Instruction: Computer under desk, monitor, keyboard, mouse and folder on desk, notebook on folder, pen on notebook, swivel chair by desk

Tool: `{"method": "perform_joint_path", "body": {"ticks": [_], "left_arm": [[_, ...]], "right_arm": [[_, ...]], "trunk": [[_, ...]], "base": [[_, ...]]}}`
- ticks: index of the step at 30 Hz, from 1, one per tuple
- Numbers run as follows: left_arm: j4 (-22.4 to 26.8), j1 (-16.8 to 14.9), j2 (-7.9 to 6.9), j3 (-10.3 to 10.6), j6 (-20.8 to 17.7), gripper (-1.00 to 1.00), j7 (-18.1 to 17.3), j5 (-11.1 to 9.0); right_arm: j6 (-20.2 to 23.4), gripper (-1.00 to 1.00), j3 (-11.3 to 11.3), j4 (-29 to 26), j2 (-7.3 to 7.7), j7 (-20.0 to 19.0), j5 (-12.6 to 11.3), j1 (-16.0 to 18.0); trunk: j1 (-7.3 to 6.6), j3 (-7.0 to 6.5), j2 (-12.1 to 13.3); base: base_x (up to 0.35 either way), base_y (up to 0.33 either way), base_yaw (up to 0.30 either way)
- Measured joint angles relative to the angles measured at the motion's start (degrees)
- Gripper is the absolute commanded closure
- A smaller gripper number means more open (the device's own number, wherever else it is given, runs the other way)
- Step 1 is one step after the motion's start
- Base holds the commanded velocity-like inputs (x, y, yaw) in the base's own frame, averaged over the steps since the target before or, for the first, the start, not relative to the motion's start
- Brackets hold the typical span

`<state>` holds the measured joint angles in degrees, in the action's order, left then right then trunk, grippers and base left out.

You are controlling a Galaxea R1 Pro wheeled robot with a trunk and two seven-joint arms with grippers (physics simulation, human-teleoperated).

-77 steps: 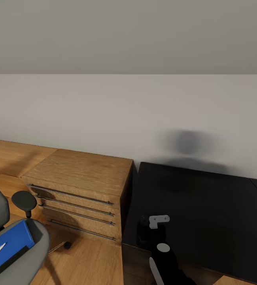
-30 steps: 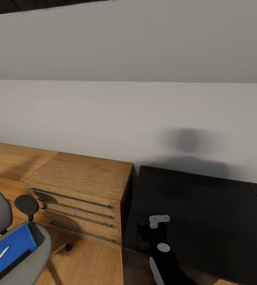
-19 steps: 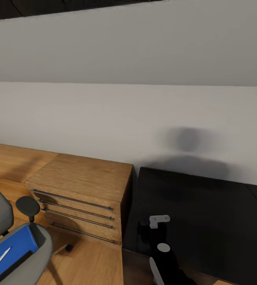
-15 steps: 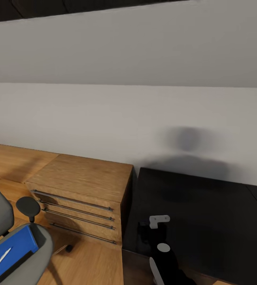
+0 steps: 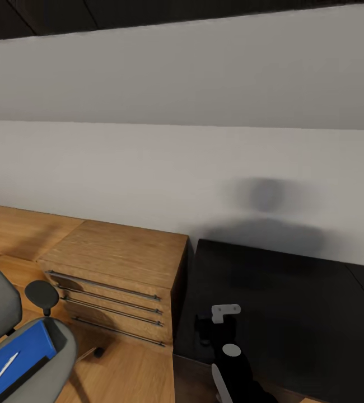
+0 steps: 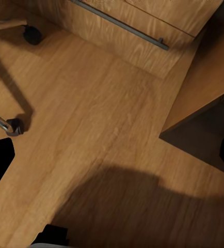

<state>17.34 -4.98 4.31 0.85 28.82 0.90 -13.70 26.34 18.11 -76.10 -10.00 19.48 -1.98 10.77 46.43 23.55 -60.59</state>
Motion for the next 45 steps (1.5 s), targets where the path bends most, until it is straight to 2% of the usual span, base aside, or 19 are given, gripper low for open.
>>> {"method": "perform_joint_path", "body": {"ticks": [18, 32, 45], "left_arm": [[0.00, 0.00, -0.05, 0.01, 0.00, -1.00, -0.02, -0.05], [-0.02, -0.01, -0.17, 0.01, 0.09, -1.00, -0.07, -0.02], [-0.10, -0.01, -1.10, 0.01, 0.09, -1.00, -0.24, -0.03]], "right_arm": [[0.00, -1.00, 0.24, -0.03, 0.00, 0.24, 0.00, 0.00], [0.00, -1.00, 0.41, -0.06, 0.00, 0.26, -0.08, -0.01], [0.00, -1.00, 0.43, -0.06, 0.00, 0.24, -0.09, -0.01]], "trunk": [[-3.96, -3.24, 7.23], [-3.96, -3.89, 7.24], [-3.96, -4.65, 7.24]], "base": [[0.000, 0.000, -0.002], [0.000, 0.000, -0.156], [-0.008, 0.000, -0.229]]}}
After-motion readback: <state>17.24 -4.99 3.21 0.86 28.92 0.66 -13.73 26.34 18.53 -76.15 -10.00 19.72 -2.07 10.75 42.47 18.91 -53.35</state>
